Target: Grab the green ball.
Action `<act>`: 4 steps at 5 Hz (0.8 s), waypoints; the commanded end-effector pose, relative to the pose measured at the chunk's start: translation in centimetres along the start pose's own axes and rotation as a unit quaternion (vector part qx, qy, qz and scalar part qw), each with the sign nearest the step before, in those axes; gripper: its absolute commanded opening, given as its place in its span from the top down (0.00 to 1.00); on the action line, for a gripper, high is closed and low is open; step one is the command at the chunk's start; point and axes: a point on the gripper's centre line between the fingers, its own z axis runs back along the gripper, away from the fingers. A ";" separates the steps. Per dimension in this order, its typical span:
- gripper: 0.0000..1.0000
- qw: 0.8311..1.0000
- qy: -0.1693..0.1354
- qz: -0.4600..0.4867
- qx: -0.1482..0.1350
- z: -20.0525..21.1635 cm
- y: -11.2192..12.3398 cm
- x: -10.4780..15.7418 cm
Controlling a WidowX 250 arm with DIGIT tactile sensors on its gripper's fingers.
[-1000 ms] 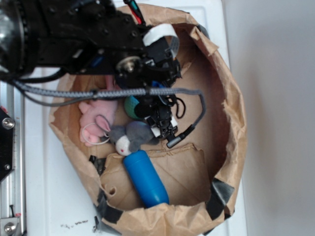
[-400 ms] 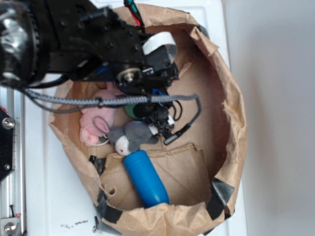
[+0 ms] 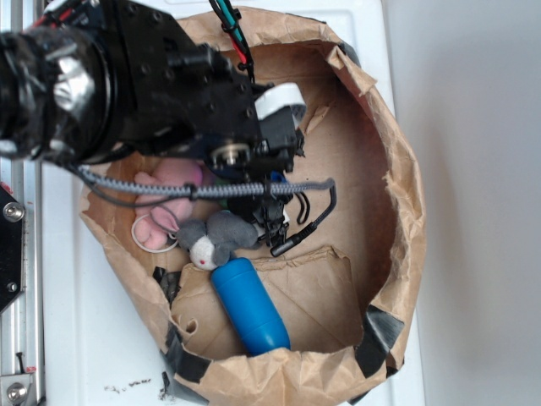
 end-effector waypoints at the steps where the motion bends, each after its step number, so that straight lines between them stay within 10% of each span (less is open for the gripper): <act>1: 1.00 0.999 -0.041 -0.005 -0.021 3.1 -0.1 1.1; 4: 1.00 0.997 -0.062 -0.033 -0.036 11.2 -4.0 6.0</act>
